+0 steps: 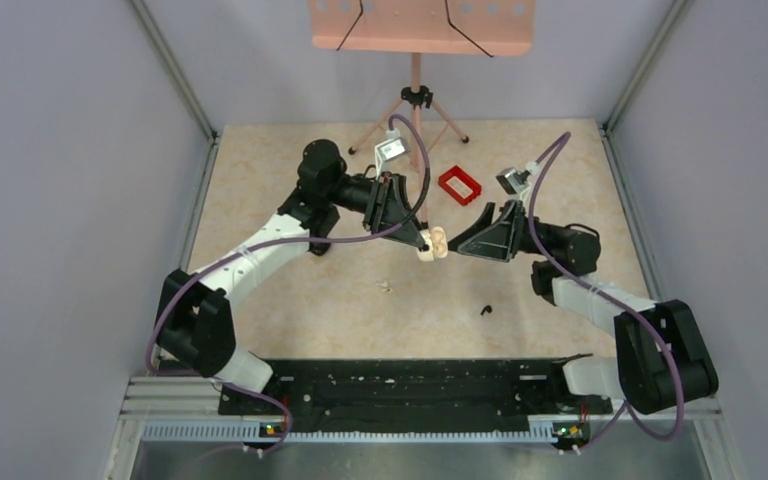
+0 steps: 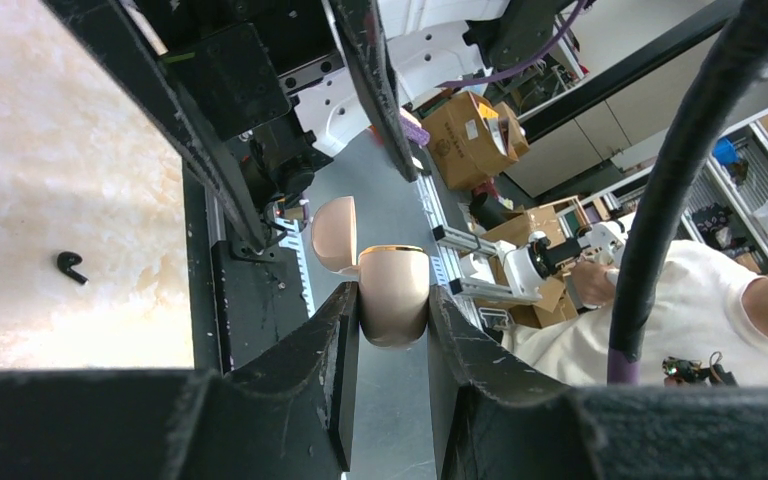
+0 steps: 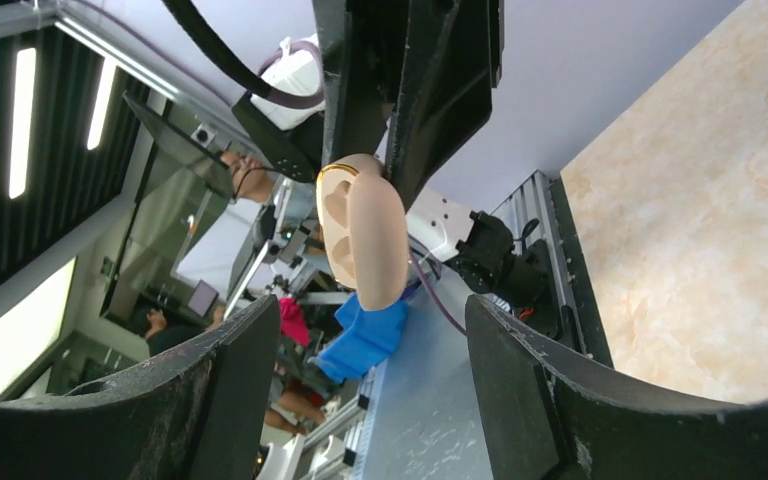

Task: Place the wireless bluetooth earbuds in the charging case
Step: Pass from the left arm to the right

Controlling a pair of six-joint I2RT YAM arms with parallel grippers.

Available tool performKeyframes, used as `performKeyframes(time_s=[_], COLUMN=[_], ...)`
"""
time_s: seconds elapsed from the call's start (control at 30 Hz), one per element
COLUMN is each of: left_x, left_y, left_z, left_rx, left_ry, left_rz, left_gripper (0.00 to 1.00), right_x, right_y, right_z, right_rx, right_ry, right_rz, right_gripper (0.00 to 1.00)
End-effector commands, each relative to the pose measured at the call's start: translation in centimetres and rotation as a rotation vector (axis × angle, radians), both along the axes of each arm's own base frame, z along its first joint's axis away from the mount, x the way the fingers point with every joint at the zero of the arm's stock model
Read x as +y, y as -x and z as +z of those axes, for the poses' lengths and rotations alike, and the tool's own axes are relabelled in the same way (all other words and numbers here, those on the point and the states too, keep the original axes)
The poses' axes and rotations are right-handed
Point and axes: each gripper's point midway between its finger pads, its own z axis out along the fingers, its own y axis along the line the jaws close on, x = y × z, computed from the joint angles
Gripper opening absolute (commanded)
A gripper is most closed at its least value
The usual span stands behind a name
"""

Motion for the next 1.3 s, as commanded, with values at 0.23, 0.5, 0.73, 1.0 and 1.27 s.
performKeyframes(time_s=[0.23, 0.5, 0.73, 1.0, 1.27], left_x=[1.0, 1.1, 1.2, 1.4, 1.9], left_y=[1.9, 2.1, 2.3, 2.4, 3.1], left_z=[3.9, 4.3, 4.4, 4.3, 5.2], left_rx=[-0.149, -0.164, -0.162, -0.156, -0.173], left_ry=[0.081, 0.090, 0.088, 0.083, 0.093], left_rz=[-0.046, -0.045, -0.052, -0.051, -0.038], left_gripper=[0.00, 0.00, 0.00, 0.00, 0.00], right_x=[1.1, 2.2, 3.7, 4.0, 4.2], right_y=[2.5, 2.7, 3.0, 3.8, 3.4], right_z=[2.7, 3.0, 2.3, 2.8, 4.0], right_rx=[-0.364, -0.379, -0.372, -0.416, -0.438], right_ry=[-0.011, -0.001, -0.012, -0.015, -0.028], right_rz=[0.110, 0.183, 0.227, 0.259, 0.258], right_gripper=[0.69, 0.69, 0.66, 0.66, 0.65])
